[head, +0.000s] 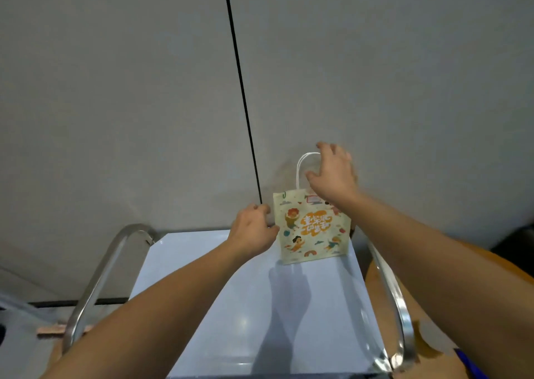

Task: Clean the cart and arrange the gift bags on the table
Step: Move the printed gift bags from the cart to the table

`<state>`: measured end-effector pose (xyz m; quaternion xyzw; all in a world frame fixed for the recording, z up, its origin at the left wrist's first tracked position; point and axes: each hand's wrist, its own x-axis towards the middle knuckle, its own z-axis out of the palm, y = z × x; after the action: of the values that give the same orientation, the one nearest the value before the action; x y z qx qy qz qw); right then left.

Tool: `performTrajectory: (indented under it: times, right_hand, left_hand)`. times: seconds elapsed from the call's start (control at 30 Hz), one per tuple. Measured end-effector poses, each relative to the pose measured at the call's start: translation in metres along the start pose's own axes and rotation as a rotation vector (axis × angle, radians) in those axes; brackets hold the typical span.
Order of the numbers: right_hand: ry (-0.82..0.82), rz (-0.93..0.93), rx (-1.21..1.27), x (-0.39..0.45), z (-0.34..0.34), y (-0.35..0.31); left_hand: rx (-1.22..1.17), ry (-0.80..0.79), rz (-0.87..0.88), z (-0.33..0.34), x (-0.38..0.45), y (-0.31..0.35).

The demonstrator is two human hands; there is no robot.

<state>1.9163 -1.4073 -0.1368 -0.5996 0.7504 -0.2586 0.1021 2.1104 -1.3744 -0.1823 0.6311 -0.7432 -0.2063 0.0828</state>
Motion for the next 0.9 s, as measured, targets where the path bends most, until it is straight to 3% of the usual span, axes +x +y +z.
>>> performTrajectory:
  times: [0.23,0.67,0.9]
  right_hand:
    - [-0.239,-0.046,0.001,0.025,0.018,-0.006]
    - [0.006,0.157,0.076,-0.014,-0.020,-0.059]
    - [0.172,0.444,0.184,-0.093,-0.040,-0.078]
  left_hand:
    - [-0.015,0.046,0.022,0.007,0.035,0.000]
    - [-0.019,0.020,0.425,-0.004,0.044,0.010]
    - [0.054,0.001,0.814,-0.013,-0.008,0.007]
